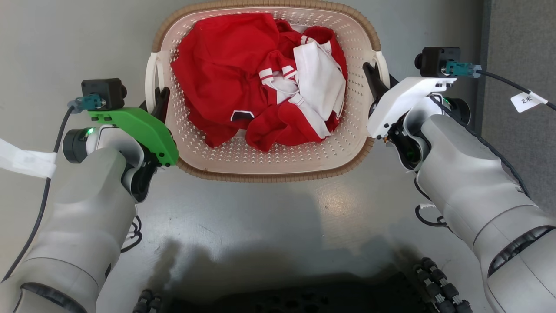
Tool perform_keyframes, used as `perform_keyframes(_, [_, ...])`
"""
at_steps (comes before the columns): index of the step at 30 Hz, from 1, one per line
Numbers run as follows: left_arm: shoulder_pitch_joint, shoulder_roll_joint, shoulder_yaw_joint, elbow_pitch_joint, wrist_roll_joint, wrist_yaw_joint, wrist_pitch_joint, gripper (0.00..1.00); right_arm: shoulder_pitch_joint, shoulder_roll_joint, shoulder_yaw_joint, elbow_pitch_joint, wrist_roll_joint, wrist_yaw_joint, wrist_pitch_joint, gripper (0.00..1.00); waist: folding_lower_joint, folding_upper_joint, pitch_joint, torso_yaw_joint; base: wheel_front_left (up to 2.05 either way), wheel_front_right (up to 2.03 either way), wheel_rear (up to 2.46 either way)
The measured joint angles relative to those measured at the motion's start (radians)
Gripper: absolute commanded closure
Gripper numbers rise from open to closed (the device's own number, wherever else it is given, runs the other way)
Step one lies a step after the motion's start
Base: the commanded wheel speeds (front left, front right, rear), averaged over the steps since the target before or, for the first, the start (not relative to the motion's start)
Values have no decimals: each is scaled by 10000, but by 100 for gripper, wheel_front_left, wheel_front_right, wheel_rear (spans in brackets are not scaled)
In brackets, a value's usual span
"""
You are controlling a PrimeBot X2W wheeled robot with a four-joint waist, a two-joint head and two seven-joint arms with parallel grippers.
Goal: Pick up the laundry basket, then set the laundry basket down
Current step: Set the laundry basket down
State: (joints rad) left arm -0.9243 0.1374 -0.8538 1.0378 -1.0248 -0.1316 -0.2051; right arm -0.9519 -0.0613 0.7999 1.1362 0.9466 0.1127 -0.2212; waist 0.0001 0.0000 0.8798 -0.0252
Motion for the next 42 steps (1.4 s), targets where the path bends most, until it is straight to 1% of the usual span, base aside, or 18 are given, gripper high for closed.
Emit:
perform_keyframes(10, [-37,-71,-104,130,-59,0,-125,100,-19,2,82,84,46,2,-79,100,0,0,119,44,0,0,0])
perform_keyframes(12, [-39,-84,-104,136,-94,0,-161,100,-26,0,96,94,46,2,-121,82,0,0,124,48,0,0,0])
perform_keyframes(13, [-40,-90,-104,146,-96,0,-161,100,-31,0,105,98,46,2,-132,69,0,0,126,51,0,0,0])
perform_keyframes(14, [-41,-96,-107,159,-96,0,-161,96,-32,0,107,98,50,12,-151,49,0,0,128,53,0,0,0])
perform_keyframes(15, [-41,-102,-107,176,-105,0,-161,69,-32,0,113,100,63,13,-167,0,0,1,129,57,0,0,0])
perform_keyframes(16, [-41,-105,-107,190,-125,2,-161,5,-33,-2,119,100,82,13,-173,0,0,0,130,61,0,0,0])
perform_keyframes(17, [-42,-98,-96,198,-169,4,-174,0,-33,-4,127,111,104,13,-173,0,0,0,130,65,0,0,0])
perform_keyframes(30, [-163,-130,-230,180,-194,2,-267,0,-35,-8,219,196,157,13,-217,0,-1,0,90,110,0,0,0])
perform_keyframes(37, [-174,105,-245,247,-157,2,-433,0,-33,-6,293,188,259,13,-221,0,-1,0,-171,82,0,0,0])
perform_keyframes(42, [-174,151,-251,199,-90,2,-437,0,-18,-6,305,163,316,15,-261,0,-1,1,-467,26,0,0,0])
